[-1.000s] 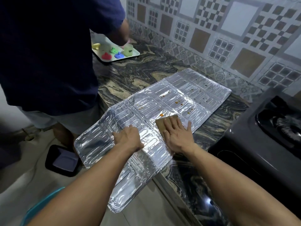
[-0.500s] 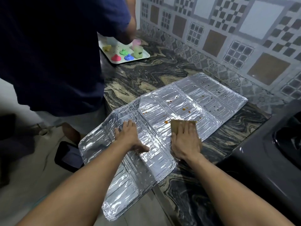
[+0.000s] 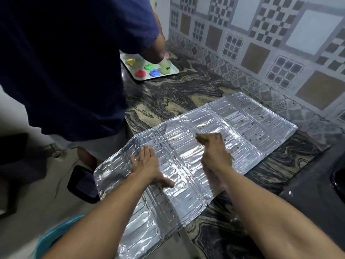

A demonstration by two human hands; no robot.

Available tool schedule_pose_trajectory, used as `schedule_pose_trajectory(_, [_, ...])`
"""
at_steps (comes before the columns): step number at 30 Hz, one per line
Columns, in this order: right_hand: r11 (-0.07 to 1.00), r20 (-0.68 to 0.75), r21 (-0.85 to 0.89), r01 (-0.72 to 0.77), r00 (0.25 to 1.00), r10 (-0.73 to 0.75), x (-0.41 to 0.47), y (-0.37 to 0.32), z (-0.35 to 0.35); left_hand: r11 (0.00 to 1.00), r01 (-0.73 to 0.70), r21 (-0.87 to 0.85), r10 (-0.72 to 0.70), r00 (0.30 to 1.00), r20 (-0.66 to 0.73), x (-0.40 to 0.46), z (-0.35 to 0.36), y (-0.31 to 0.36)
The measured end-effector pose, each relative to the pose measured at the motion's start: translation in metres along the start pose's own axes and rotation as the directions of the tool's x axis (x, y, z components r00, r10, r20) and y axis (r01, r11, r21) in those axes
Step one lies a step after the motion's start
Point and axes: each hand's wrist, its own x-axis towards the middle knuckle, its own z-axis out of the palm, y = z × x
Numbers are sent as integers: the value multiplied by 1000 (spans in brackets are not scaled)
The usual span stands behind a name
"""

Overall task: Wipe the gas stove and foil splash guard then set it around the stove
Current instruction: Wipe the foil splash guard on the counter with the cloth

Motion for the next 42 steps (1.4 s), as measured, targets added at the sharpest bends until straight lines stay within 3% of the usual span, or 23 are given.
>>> schedule_pose_trajectory(2, [1000,-25,-4,18,1000,-18,4,-3,7,1000,5,-8,-5,1000,14,4,0,-3])
schedule_pose_trajectory(4, [984,22,48,170,985,-171,-5,-25,16,999,-4,-33,4,1000,15,5,2,-5])
schedule_pose_trajectory(7, [884,234,75,461,854,-465,-16,-62,30,999,-7,-49,9,1000,26,4,4,-5])
schedule_pose_trajectory(9, [846,243,90,526,812,-530,-7,-67,30,998,-5,-64,8,999,42,5,4,-7])
schedule_pose_trajectory(11, [858,172,134,497,841,-514,10,-55,27,996,-11,-84,15,999,51,6,3,-8])
schedule_pose_trajectory(14, [953,73,105,284,953,-293,42,-28,22,998,-19,-65,22,998,55,4,2,-9])
schedule_pose_trajectory(16, [978,42,50,201,978,-203,50,-26,22,999,-20,-27,21,999,39,2,-1,-8])
schedule_pose_trajectory(18, [963,91,62,261,960,-266,39,-48,24,1000,-15,-22,15,999,28,0,-3,-7])
schedule_pose_trajectory(21, [863,278,69,501,821,-499,16,-89,34,1000,-6,-18,6,1000,26,-1,-3,-7])
schedule_pose_trajectory(23, [820,329,54,570,765,-554,19,-97,41,1000,-1,-7,1,1000,18,-1,-3,-7])
schedule_pose_trajectory(25, [830,310,60,554,780,-543,36,-90,48,1000,4,-1,-4,1000,17,-1,-3,-7])
schedule_pose_trajectory(30, [965,141,31,259,955,-260,81,-61,38,1000,-1,-3,1,1000,13,-2,-1,-9])
schedule_pose_trajectory(33, [963,179,31,266,947,-267,77,-75,44,1000,13,-7,-12,1000,11,-3,-3,-7])
schedule_pose_trajectory(36, [855,238,74,513,824,-515,48,-106,58,1000,29,1,-29,999,23,-2,-6,-4])
schedule_pose_trajectory(38, [814,227,112,570,783,-579,43,-109,61,999,36,30,-37,999,31,-2,-8,-3])
schedule_pose_trajectory(40, [841,148,106,531,828,-541,56,-94,56,997,37,62,-40,998,39,-3,-10,-1])
schedule_pose_trajectory(42, [914,72,46,403,911,-406,79,-69,49,996,39,80,-43,998,50,-3,-11,0])
